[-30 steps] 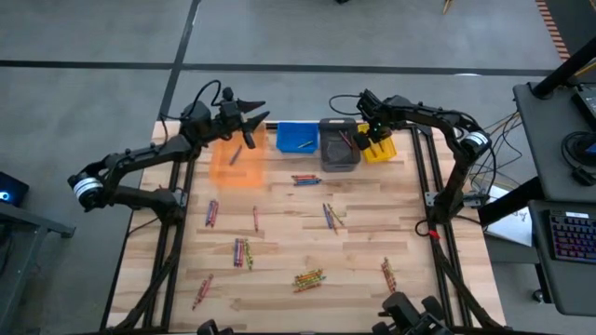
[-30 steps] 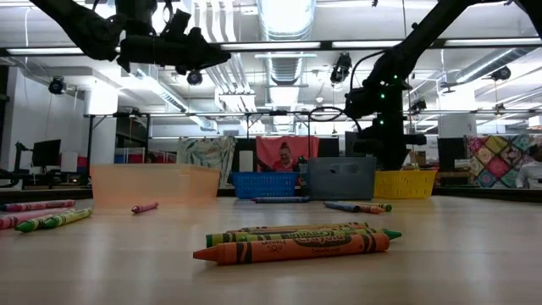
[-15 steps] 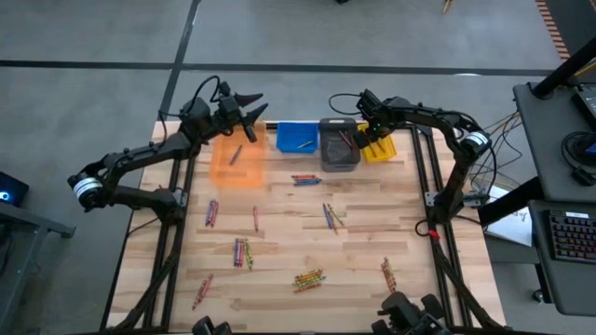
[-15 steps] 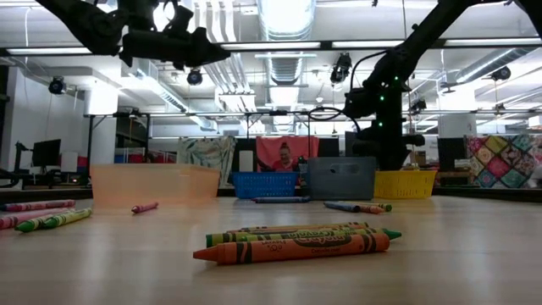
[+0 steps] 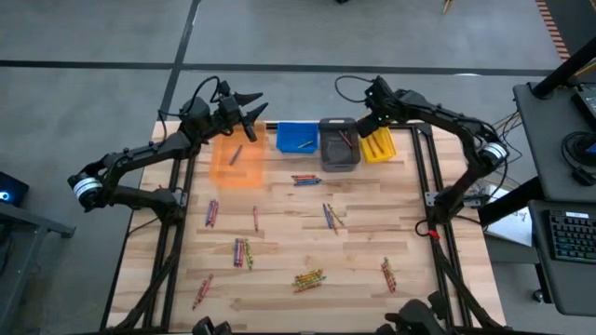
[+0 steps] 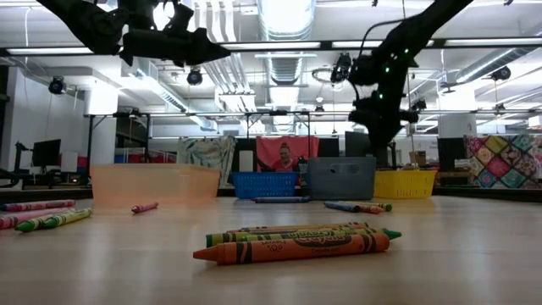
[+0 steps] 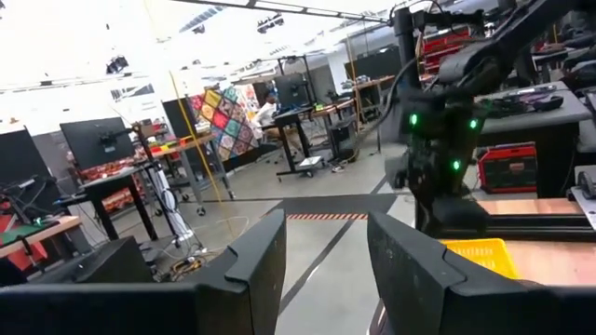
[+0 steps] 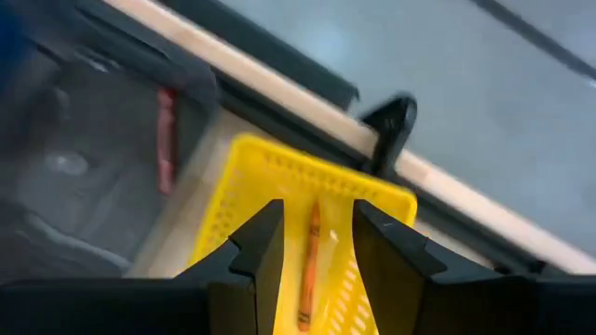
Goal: Sort crayons
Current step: Put the red crayon into the black bin
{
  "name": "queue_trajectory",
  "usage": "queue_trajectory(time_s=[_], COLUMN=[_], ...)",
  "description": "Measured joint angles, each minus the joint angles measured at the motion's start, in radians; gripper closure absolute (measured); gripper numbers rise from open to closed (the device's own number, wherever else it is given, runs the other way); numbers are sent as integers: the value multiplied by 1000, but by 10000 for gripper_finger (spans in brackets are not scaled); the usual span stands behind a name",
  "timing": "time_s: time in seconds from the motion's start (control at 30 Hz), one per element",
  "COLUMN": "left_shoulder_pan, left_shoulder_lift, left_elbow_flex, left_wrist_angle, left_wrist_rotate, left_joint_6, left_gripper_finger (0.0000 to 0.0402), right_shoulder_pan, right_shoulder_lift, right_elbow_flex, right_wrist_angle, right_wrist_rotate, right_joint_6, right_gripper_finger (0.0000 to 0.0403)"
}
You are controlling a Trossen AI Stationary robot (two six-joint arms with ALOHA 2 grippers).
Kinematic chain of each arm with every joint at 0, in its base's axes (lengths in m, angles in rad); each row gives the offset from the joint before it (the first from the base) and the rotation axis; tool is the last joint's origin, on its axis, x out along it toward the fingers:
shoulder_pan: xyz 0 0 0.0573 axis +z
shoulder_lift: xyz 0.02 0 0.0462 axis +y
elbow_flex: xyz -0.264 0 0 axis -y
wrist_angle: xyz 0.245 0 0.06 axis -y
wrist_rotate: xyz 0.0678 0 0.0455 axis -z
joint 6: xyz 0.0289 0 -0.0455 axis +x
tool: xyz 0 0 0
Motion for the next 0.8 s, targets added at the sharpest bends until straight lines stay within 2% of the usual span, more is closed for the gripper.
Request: queue_trajectory(time_s=[0.13, 0.27, 0.53, 0.8], left_shoulder_pan=[-4, -26, -180, -360], left_shoulder_lift=[0, 0, -3, -23], left_elbow_flex=[0, 0, 0, 35], left_wrist_angle=[-14, -95, -257, -560], left_wrist_rotate=[7, 91, 87, -159], left_joint_6=[-68, -131, -139, -262], left_gripper_finger=[267, 268, 286, 294], right_shoulder_pan=[2, 40, 192, 372], right_shoulder_lift=[-67, -134, -266, -310], right_elbow_flex=[-26, -101, -245, -268], right_wrist_angle=[105, 252, 417, 419], right_wrist_rotate=[-180, -348, -344, -344], right_joint_6=[-25, -34, 9, 43], right_gripper_finger=[282, 284, 307, 328])
